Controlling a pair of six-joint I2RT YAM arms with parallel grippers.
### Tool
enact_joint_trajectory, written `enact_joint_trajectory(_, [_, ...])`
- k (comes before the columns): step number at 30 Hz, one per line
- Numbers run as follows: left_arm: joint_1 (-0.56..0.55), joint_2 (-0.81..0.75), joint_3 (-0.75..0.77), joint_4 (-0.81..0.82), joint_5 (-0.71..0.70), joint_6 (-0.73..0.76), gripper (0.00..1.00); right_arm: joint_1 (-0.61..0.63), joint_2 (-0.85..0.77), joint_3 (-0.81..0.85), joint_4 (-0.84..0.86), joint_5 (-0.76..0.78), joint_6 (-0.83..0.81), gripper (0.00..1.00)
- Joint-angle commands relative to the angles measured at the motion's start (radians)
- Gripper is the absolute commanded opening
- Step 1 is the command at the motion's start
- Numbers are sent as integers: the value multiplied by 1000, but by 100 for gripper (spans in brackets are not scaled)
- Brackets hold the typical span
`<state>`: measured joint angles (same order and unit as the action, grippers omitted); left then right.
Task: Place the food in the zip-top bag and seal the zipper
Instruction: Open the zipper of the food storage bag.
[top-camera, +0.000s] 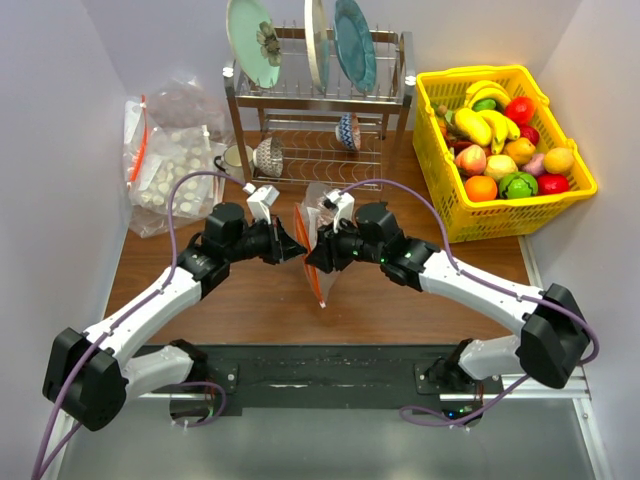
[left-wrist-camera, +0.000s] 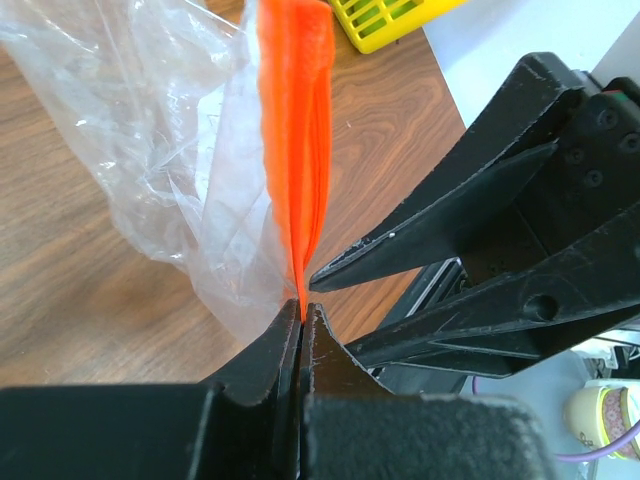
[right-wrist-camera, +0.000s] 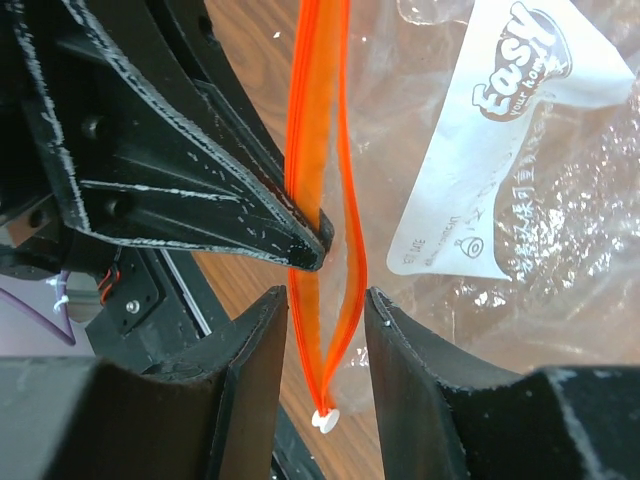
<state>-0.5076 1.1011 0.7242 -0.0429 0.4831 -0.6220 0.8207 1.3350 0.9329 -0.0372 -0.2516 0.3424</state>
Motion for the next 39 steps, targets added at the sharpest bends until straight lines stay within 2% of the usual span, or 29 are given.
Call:
enact_joint_trajectory(1, [-6,-3,26,11,9,27,0,1,-30,12,-4,11,-25,41])
enact_joint_trajectory(22, [-6,-38,55,-35,64,48,0,-5,16,0,33,-14,-20,41])
enact_joint_trajectory(29, [-6,-58,63,-40,86,44,0,-9,18,-17,101,-86,-6,37])
enact_joint_trajectory(32, [-6,-64,64,-38,86,41,0,-8,7,-29,125,-127,6,25])
enact_joint_trajectory(33, [-6,-64,64,-38,86,41,0,-9,6,-31,125,-130,7,13])
enact_joint_trajectory(35, [-6,-66,64,-43,80,41,0,-9,-10,-31,109,-112,9,3])
enact_joint_trajectory(37, [-6,-64,67,-61,63,47,0,-9,-26,-25,82,-81,4,0])
enact_joint_trajectory(39, [-6,-58,81,-93,13,65,0,-9,-37,-3,7,18,-2,0])
